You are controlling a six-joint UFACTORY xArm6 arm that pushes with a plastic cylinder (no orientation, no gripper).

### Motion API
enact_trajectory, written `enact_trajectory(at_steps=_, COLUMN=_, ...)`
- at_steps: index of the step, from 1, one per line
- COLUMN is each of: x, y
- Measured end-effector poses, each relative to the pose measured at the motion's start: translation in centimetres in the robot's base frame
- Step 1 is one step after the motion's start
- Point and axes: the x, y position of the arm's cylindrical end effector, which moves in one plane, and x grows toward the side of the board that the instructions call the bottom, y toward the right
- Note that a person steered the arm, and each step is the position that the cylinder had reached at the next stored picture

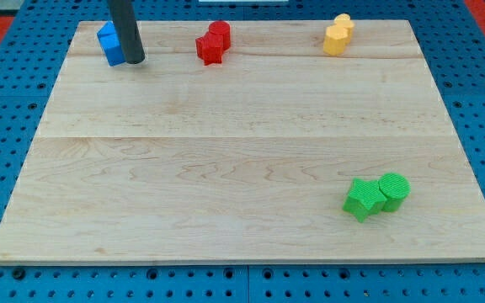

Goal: Move your arm parallel to the left of the red circle

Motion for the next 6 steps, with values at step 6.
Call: enact_trajectory(at_steps=6, x=-1.9, y=4.3)
